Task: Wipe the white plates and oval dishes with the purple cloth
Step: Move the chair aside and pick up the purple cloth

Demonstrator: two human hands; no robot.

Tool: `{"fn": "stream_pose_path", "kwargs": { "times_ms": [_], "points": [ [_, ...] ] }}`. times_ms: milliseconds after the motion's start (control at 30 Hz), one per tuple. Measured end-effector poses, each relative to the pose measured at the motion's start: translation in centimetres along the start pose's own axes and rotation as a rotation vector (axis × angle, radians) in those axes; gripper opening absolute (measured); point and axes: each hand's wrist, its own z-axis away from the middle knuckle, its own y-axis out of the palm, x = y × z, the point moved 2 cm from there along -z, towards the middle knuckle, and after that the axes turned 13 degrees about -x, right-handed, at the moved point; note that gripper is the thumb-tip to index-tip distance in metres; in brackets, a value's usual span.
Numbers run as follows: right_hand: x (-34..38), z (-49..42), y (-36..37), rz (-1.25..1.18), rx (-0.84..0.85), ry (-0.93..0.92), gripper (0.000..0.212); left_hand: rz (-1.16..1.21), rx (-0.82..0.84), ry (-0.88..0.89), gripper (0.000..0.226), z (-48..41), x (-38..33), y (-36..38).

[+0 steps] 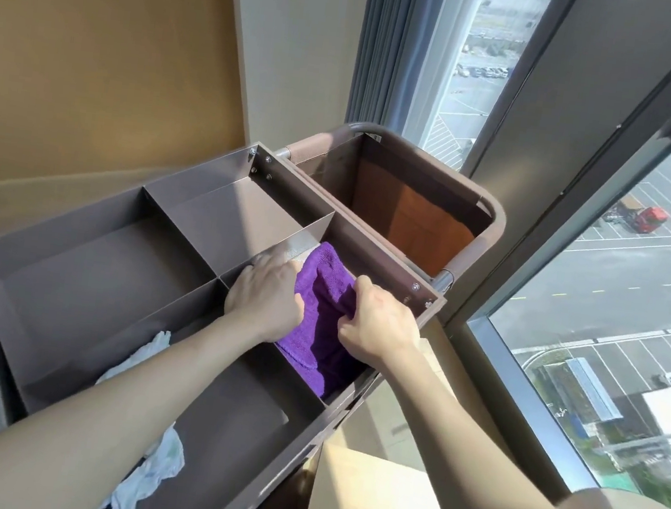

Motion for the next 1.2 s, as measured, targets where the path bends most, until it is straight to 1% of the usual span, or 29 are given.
{"fn": "stream_pose_path", "kwargs": {
  "times_ms": [100,200,333,500,700,833,900,1000,1067,1133,1200],
  "points": [
    [0.0,0.3,-0.2,-0.060,0.010,0.032,0.025,0.055,-0.031,-0.001,0.031,0.3,-0.1,-0.4],
    [0.3,0.9,-0.7,-0.191,0.025,0.072,0.025,0.133,0.005,-0.039,0.023,0.4,-0.2,-1.2],
    [0.5,1.8,-2.0,-0.363,-0.063,0.105,0.030,0.281,0.003,-0.102,0.025,0.6,-0.8,-2.6],
    [0.3,3.1,-4.0,-0.505,-0.211,0.152,0.033,0.443,-0.070,-0.070,0.023,0.6,-2.4,-5.7],
    [-0.8,5.6,-7.5,-0.735,-0.399,0.264,0.037,0.590,-0.174,0.041,0.024,0.2,-5.7,-10.1],
    [-2.3,8.2,-9.7,-0.842,-0.500,0.285,0.021,0.656,-0.249,0.131,0.025,1.5,-9.2,-12.3],
    [-3.3,9.9,-10.6,-0.937,-0.547,0.304,0.020,0.689,-0.269,0.182,0.026,2.8,-11.2,-13.2],
    [-5.0,13.2,-11.9,-1.053,-0.639,0.316,0.023,0.731,-0.254,0.251,0.025,5.8,-14.5,-14.3],
    [-6.2,15.7,-12.5,-1.087,-0.686,0.319,0.017,0.733,-0.217,0.300,0.023,8.0,-16.5,-14.3],
    [-7.5,18.2,-12.7,-1.034,-0.701,0.354,0.012,0.723,-0.167,0.346,0.021,10.1,-18.4,-13.8],
    [-8.8,20.8,-12.8,-0.948,-0.715,0.388,0.012,0.704,-0.121,0.351,0.021,12.2,-20.0,-13.0]
  ]
}}
